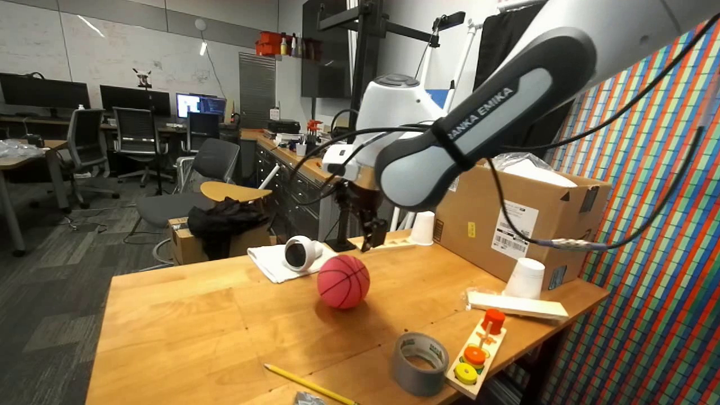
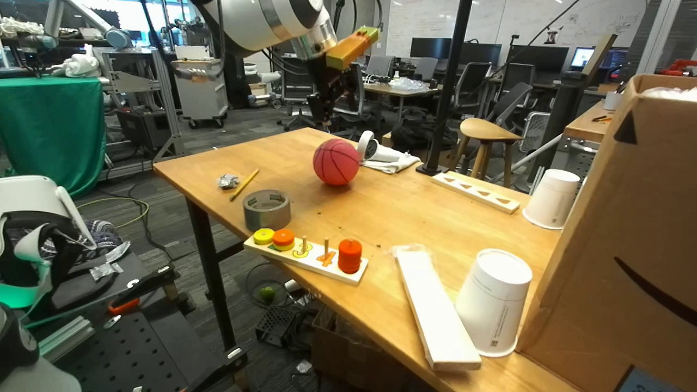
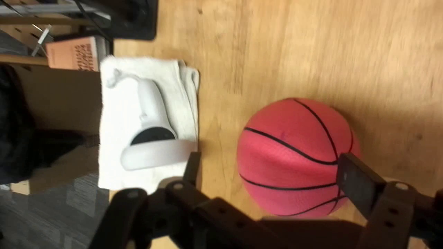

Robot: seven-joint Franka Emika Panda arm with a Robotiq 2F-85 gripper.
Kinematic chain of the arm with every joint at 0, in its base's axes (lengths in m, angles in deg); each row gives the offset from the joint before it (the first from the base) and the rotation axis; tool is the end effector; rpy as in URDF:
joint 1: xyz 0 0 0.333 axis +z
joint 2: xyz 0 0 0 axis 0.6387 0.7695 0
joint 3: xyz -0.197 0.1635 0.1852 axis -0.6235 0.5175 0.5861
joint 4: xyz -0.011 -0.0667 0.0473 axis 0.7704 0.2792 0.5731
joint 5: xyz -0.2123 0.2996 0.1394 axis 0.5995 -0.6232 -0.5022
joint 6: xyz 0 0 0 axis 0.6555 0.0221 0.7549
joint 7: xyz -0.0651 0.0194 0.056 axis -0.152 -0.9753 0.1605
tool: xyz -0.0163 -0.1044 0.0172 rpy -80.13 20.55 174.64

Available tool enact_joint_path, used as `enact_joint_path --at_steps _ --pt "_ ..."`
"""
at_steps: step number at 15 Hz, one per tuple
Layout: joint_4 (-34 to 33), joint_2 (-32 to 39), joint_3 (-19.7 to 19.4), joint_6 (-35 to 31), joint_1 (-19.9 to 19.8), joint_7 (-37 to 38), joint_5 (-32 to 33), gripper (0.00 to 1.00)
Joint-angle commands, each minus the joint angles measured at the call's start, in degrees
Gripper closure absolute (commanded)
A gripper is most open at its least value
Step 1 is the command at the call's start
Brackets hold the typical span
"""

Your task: Push the basketball toy to the right.

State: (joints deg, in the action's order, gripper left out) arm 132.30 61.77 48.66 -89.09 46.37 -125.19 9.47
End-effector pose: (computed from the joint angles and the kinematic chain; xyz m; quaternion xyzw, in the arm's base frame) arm 0.5704 0.1181 0.3685 0.6391 0.7335 0.0927 0.2118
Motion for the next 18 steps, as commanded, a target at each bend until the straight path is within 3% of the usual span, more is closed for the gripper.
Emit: enact_joint_path --at_steps 1,2,3,5,7,9,10,11,14,18 --pt "12.11 -12.37 -3.85 -9.92 -3.8 2.02 12.57 0.0" --pt "15.26 -14.8 -5.56 -14.89 -4.88 1.64 15.32 0.0" --pt "18.59 -17.02 -5.96 -19.32 -6.76 -1.6 14.11 0.0" --pt "25.59 -19.35 -9.65 -28.22 -5.83 -8.71 8.03 0.0" --pt "31.21 -18.8 -14.41 -35.21 -0.4 -14.3 3.38 0.0" --pt "35.22 -18.01 -18.93 -39.21 6.22 -14.41 4.34 0.0" --pt "36.39 -17.65 -20.95 -40.07 9.56 -12.68 6.2 0.0" --pt "33.42 -14.46 -23.47 -39.82 13.96 -7.76 9.97 0.0" --pt "34.5 -15.82 -27.66 -37.73 22.83 -3.52 12.54 0.0" --pt "33.91 -18.12 -33.07 -33.26 30.76 -3.05 12.23 0.0"
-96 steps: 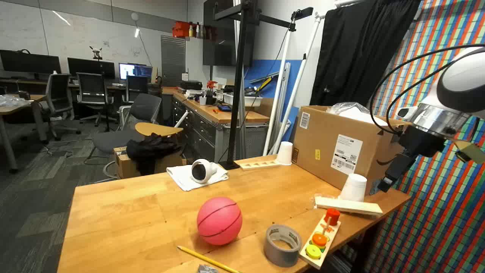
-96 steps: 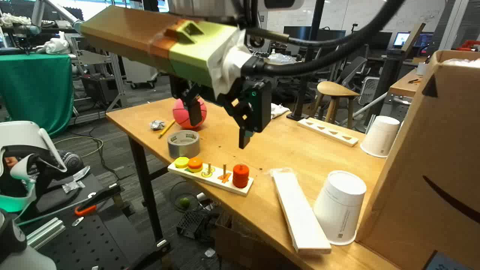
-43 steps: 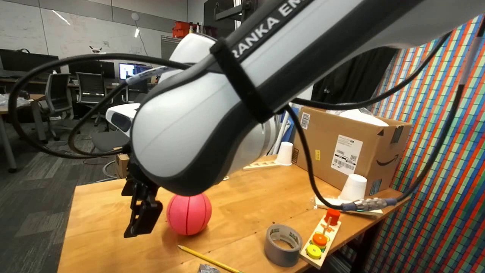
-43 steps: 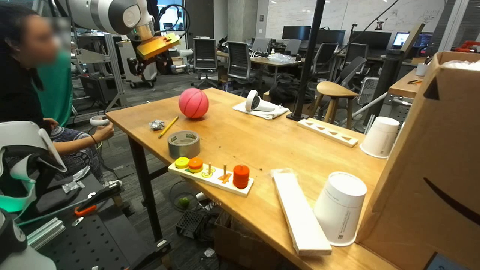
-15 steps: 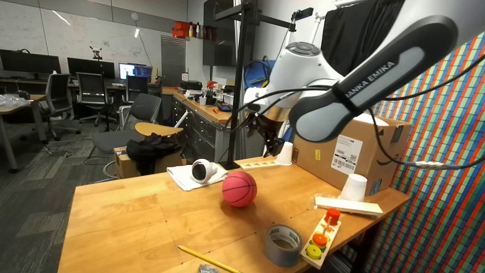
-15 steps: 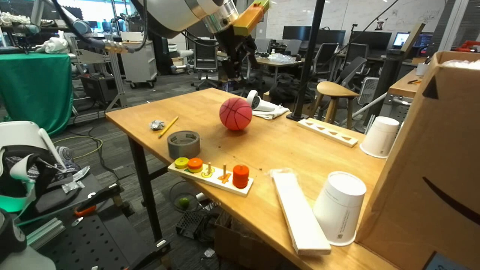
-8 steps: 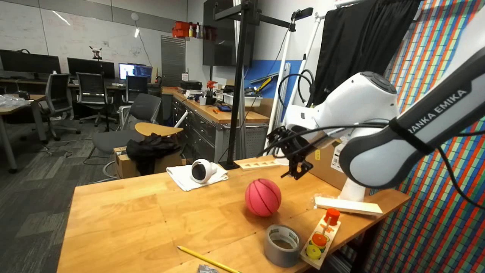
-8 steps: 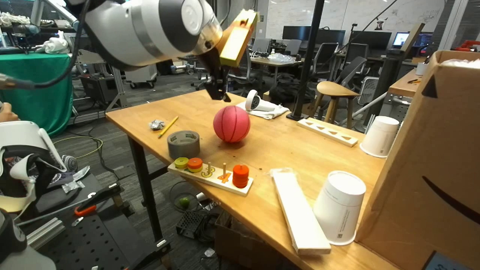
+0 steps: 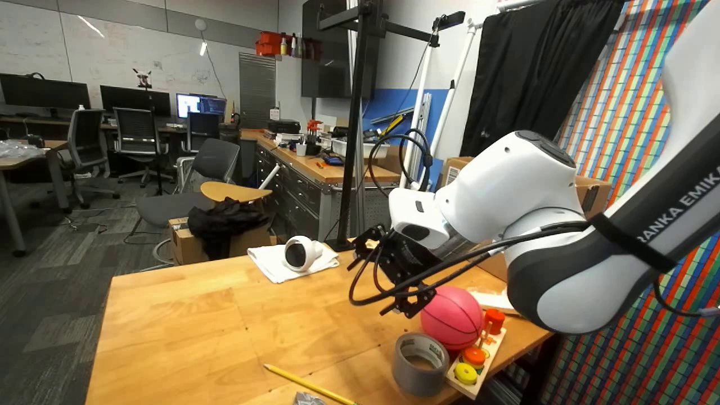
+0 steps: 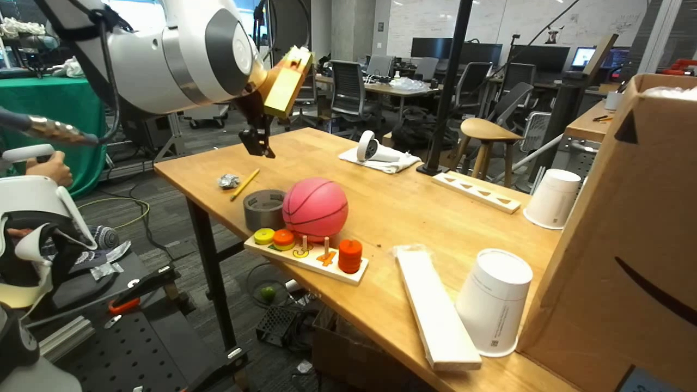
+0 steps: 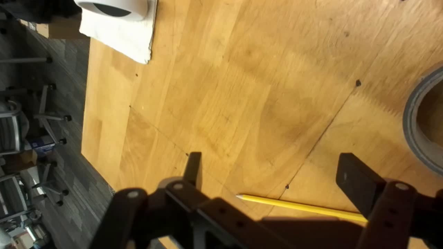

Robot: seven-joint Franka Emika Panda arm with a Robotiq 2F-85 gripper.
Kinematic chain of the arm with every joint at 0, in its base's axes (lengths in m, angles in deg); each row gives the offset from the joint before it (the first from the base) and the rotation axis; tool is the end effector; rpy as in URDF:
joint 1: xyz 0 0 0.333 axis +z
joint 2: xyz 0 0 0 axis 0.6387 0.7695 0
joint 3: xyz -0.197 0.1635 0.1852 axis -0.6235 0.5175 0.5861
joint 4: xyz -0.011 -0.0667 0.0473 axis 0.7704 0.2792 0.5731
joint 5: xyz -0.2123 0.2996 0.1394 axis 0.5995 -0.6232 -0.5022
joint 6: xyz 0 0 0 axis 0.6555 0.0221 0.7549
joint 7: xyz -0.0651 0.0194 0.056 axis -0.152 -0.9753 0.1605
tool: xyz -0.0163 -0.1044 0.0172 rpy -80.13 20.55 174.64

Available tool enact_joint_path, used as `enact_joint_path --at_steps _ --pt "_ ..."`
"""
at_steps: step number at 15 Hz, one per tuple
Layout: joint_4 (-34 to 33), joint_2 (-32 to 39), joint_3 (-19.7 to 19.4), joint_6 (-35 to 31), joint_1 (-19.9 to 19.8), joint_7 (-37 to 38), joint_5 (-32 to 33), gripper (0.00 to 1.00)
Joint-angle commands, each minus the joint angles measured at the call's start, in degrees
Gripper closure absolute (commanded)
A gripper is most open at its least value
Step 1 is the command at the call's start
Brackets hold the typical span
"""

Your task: Push the basketball toy to the right.

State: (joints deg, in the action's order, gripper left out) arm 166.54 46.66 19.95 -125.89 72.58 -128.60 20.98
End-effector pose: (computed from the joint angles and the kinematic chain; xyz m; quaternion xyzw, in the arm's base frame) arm 0.3979 0.1257 0.3188 0.4985 0.8068 0.2593 0.1827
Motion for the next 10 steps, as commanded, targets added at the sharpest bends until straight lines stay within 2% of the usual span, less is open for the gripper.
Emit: enact_joint_path --at_steps 1,3,6,10 --pt "-1.44 -3.02 -5.54 6.05 5.4 -0.62 -0.04 0.0" --pt "-4.39 -2.82 -6.98 11.13 5.02 -2.47 -1.47 0.0" --pt "-10.72 -0.28 -7.66 17.44 1.21 -3.17 0.76 0.0" --pt "-14.9 2.76 -9.39 23.57 0.64 -7.58 -1.83 0.0"
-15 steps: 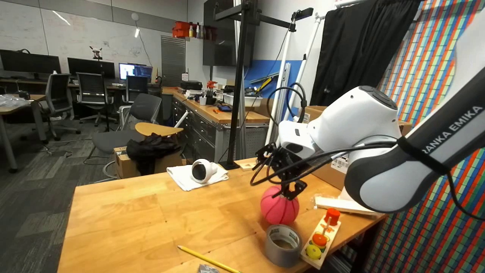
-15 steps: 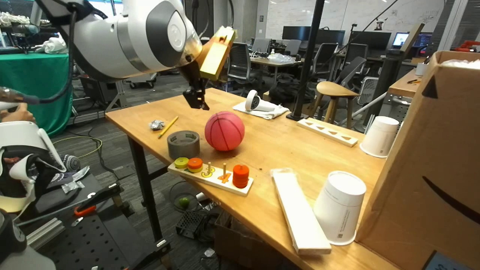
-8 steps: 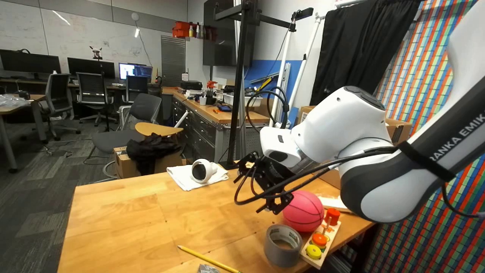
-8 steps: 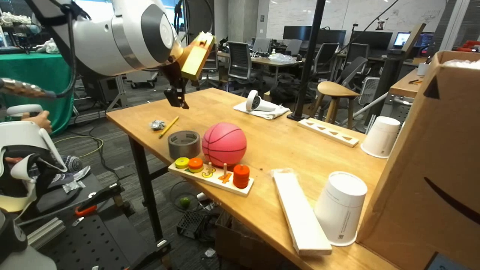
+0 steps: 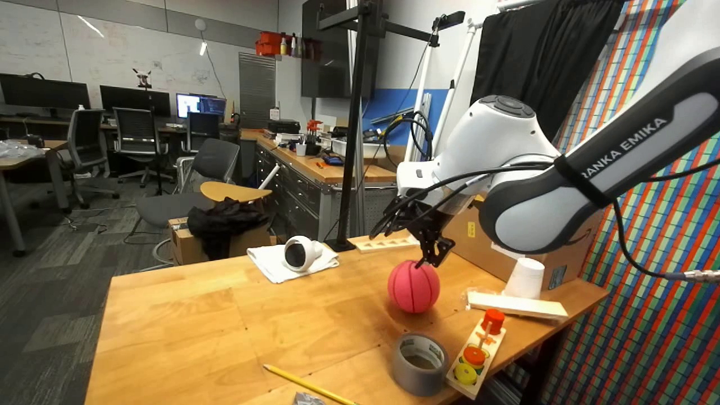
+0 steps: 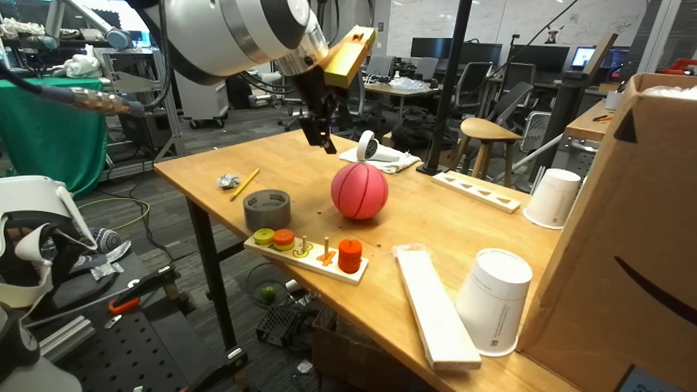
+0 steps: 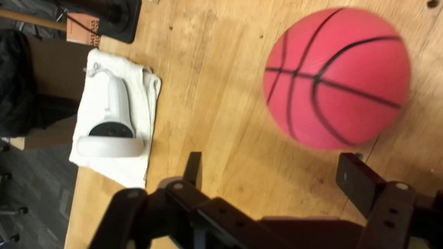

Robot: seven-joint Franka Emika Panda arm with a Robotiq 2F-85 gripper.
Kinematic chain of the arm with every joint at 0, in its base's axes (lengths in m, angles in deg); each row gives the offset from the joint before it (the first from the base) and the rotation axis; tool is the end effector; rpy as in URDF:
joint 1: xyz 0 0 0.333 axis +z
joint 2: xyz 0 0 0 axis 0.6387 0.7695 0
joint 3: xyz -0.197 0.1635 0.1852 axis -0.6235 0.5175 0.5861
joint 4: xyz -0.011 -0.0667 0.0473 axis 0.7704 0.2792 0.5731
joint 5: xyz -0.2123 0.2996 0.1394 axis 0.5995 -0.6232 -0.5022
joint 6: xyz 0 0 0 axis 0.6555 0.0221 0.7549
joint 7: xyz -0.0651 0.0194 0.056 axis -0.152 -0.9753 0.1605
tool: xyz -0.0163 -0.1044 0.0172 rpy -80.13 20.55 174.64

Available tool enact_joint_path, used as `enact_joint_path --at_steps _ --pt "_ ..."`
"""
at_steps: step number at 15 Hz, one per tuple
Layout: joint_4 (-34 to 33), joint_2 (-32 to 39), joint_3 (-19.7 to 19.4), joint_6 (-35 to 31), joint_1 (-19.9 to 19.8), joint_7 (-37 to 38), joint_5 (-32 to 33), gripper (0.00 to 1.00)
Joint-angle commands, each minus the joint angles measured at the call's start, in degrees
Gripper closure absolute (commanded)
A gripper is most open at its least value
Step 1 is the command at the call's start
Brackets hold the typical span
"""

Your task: Push the basketball toy to the right.

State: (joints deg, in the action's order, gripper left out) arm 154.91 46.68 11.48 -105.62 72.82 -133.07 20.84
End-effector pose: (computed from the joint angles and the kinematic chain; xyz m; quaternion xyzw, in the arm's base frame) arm 0.4709 0.0408 0.3524 0.5617 0.7822 0.1330 0.2343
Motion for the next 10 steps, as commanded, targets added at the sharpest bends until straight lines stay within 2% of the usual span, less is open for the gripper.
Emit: enact_joint_path --at_steps 1,5,6,7,10 --pt "-3.17 2.92 -1.03 4.82 1.01 -4.76 -3.33 0.0" --pt "0.71 -0.18 0.32 12.11 5.24 -15.2 -14.64 0.0" --pt "1.43 -0.14 11.3 13.55 -3.91 -18.95 -19.23 0.0" --pt "1.72 -0.14 13.75 15.01 -4.72 -21.08 -21.77 0.0" --pt "1.05 1.6 23.51 16.88 -11.3 -27.72 -28.0 0.0"
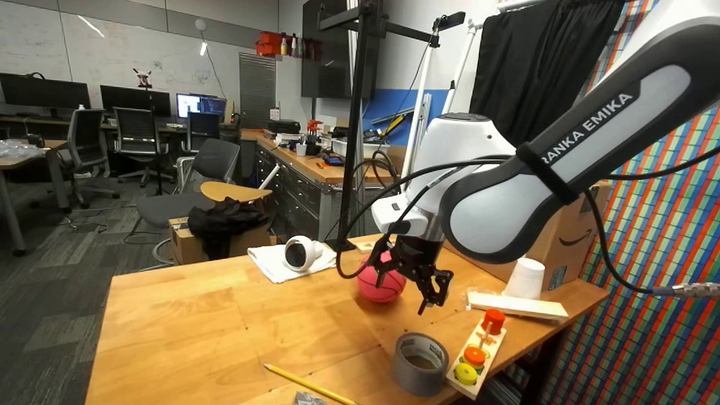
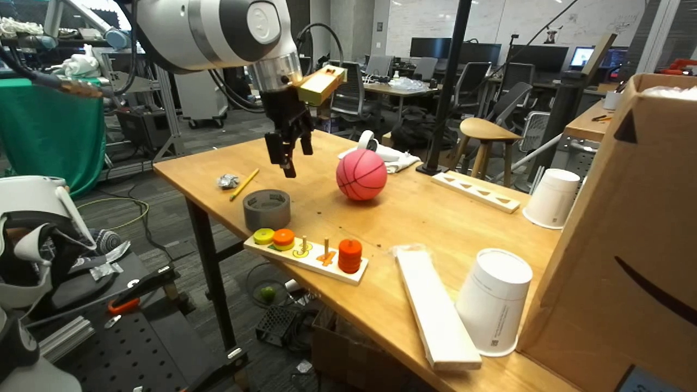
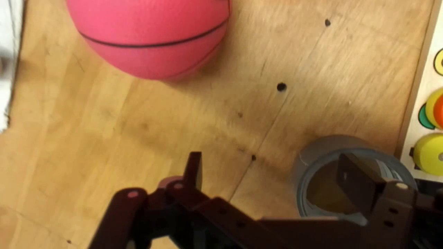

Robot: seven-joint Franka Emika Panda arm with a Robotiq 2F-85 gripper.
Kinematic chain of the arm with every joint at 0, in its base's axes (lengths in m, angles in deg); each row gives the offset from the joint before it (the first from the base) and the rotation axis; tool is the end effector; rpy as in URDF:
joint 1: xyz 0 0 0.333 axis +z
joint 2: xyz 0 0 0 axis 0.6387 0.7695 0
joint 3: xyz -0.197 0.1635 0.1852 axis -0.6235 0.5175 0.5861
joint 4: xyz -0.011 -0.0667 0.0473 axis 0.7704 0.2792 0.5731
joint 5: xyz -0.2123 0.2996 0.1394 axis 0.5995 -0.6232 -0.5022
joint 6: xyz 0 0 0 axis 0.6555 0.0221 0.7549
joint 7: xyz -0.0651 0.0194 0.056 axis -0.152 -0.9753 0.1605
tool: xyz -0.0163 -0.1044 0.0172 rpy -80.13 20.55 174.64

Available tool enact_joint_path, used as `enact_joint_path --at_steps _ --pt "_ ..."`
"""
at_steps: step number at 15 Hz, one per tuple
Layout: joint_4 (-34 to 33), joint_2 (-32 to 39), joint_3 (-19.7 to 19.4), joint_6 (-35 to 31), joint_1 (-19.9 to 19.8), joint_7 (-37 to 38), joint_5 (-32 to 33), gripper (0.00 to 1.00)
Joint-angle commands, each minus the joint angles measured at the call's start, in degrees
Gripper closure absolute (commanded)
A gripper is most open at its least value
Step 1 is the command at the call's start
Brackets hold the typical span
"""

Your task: Push the basketball toy to the right.

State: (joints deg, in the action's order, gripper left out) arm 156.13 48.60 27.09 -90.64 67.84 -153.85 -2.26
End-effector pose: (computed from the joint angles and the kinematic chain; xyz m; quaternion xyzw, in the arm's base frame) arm 0.4477 0.0922 0.3108 0.5134 0.8496 0.0367 0.1147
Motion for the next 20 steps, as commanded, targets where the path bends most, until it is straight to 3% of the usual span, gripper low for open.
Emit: enact_joint_path --at_steps 1,5,12,14,15,17,20 --pt "-0.74 0.41 9.91 2.14 -8.04 -8.87 -6.03 0.0" --pt "-2.97 3.54 13.74 1.12 -14.47 -17.71 -7.88 0.0" --pt "-9.02 9.36 16.39 2.82 -22.0 -27.0 -13.2 0.0" --pt "-11.15 12.27 14.87 -0.18 -24.56 -22.25 -3.5 0.0" --pt "-12.9 13.82 8.93 -2.41 -22.02 -20.73 3.05 0.0" --pt "-16.48 15.93 8.98 -5.58 -27.5 -17.46 12.46 0.0" --pt "-21.56 17.99 6.43 -11.16 -30.72 -11.95 16.15 0.0"
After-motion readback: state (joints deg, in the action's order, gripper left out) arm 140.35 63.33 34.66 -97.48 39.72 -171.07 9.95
